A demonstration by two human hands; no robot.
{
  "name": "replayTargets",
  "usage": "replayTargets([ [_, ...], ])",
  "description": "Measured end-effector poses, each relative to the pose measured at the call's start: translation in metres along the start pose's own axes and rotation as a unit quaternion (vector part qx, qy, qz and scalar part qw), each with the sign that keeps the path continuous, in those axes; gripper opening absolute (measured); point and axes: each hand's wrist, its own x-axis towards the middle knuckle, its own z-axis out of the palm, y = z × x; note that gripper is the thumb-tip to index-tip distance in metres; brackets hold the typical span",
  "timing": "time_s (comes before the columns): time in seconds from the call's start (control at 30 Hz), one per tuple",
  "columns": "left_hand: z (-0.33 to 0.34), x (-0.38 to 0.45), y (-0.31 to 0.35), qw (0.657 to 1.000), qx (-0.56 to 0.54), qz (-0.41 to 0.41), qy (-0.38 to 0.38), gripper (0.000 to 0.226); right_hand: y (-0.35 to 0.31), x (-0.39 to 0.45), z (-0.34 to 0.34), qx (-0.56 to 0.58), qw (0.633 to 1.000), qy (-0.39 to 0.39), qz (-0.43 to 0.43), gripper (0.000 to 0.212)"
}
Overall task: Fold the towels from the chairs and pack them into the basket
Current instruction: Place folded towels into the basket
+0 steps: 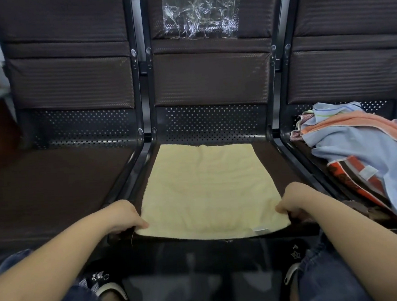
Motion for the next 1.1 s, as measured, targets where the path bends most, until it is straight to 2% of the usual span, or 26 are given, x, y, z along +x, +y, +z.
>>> replayTargets([
  [0.07, -0.002, 0.000, 0.000, 0.999, -0.048, 0.009, 0.003, 0.023, 0.005, 0.004, 0.000, 0.123, 0.992, -0.033, 0.013, 0.013],
  [0.17, -0.007, 0.001, 0.003, 0.986, -0.163, -0.017, -0.029, 0.011, 0.013, 0.000, -0.003, 0.227, 0.973, -0.047, 0.008, 0.008],
  [0.3, -0.019, 0.006, -0.009, 0.973, -0.196, -0.048, -0.111, 0.029, 0.019, -0.015, -0.015, 0.324, 0.944, -0.047, -0.035, 0.012],
  [0.4, -0.027, 0.007, -0.014, 0.966, -0.211, -0.059, -0.140, 0.029, 0.021, -0.020, -0.022, 0.439, 0.896, -0.024, -0.069, 0.019],
  [0.47, -0.030, 0.008, -0.007, 0.953, -0.282, -0.011, -0.110, 0.016, 0.020, -0.020, -0.026, 0.508, 0.854, 0.034, -0.106, 0.021],
  [0.53, -0.035, 0.008, 0.004, 0.922, -0.380, 0.055, -0.046, 0.004, 0.018, -0.018, -0.031, 0.551, 0.815, 0.103, -0.146, 0.016],
  [0.6, -0.039, 0.012, 0.011, 0.891, -0.448, 0.075, -0.002, 0.002, 0.018, -0.011, -0.033, 0.562, 0.800, 0.134, -0.160, 0.013],
  [0.67, -0.037, 0.016, 0.012, 0.899, -0.436, 0.046, -0.021, 0.004, 0.018, -0.003, -0.029, 0.540, 0.822, 0.117, -0.140, 0.011],
  [0.77, -0.023, 0.021, 0.010, 0.938, -0.334, -0.018, -0.087, 0.015, 0.018, 0.013, -0.015, 0.408, 0.907, 0.043, -0.091, 0.016],
  [0.83, -0.015, 0.024, 0.012, 0.958, -0.266, -0.042, -0.095, 0.012, 0.015, 0.014, -0.010, 0.334, 0.939, -0.001, -0.081, 0.015],
  [1.0, -0.009, 0.032, 0.017, 0.977, -0.201, -0.049, -0.042, 0.017, 0.016, 0.012, -0.011, 0.306, 0.948, -0.037, -0.082, 0.023],
  [1.1, -0.011, 0.028, 0.022, 0.959, -0.268, -0.069, -0.066, 0.017, 0.016, 0.010, -0.014, 0.294, 0.952, -0.038, -0.079, 0.032],
])
